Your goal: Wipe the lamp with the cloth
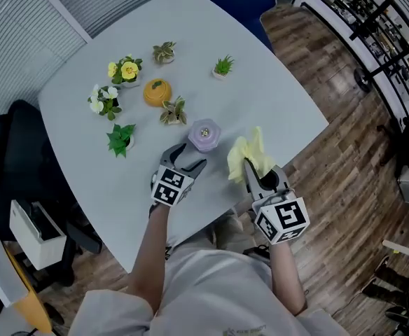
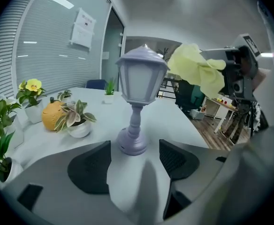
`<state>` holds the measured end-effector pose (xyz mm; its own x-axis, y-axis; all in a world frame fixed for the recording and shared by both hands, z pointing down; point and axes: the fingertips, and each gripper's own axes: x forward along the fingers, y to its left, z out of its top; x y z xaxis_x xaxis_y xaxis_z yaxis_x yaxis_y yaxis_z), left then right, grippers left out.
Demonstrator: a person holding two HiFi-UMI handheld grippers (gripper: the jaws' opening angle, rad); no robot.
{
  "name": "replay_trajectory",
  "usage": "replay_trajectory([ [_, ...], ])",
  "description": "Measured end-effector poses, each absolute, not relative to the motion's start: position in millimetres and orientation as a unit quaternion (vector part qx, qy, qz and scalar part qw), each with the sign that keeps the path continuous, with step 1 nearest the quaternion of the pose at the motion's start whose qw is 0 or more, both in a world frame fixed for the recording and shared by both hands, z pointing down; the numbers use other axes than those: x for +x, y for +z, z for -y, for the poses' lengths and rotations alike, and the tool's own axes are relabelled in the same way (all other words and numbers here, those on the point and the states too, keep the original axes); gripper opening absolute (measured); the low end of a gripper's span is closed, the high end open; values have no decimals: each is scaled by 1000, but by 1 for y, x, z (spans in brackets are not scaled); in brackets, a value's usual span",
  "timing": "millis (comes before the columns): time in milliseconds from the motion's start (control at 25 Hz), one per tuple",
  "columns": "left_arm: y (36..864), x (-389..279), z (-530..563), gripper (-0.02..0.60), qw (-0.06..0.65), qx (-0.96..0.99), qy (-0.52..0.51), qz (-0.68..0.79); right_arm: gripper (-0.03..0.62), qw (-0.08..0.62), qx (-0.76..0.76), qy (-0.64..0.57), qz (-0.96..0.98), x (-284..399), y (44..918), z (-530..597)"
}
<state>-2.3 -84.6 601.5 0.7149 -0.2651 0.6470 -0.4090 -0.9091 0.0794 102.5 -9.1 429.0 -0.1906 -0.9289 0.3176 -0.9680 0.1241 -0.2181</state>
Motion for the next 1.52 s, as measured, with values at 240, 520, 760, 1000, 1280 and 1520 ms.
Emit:
replay_trajectory([
  [240, 625, 12, 97, 310, 89, 910, 363, 181, 53, 56, 589, 184, 785, 106, 423, 52],
  [520, 638, 23, 105, 322, 49, 903, 392, 168, 53, 58, 566, 192, 800, 117, 424, 74],
  [760, 640, 28, 107, 322, 25, 911, 381, 156, 53, 60, 539, 188, 819, 110, 422, 86],
  [1000, 642, 29, 107, 321, 24, 915, 377, 142, 54, 62, 525, 189, 827, 111, 418, 99],
  [1280, 641, 29, 105, 310, 13, 917, 375, 134, 52, 65, 498, 191, 843, 95, 421, 112],
  [1520, 642, 29, 102, 305, 17, 918, 375, 132, 53, 76, 485, 190, 850, 82, 426, 123],
])
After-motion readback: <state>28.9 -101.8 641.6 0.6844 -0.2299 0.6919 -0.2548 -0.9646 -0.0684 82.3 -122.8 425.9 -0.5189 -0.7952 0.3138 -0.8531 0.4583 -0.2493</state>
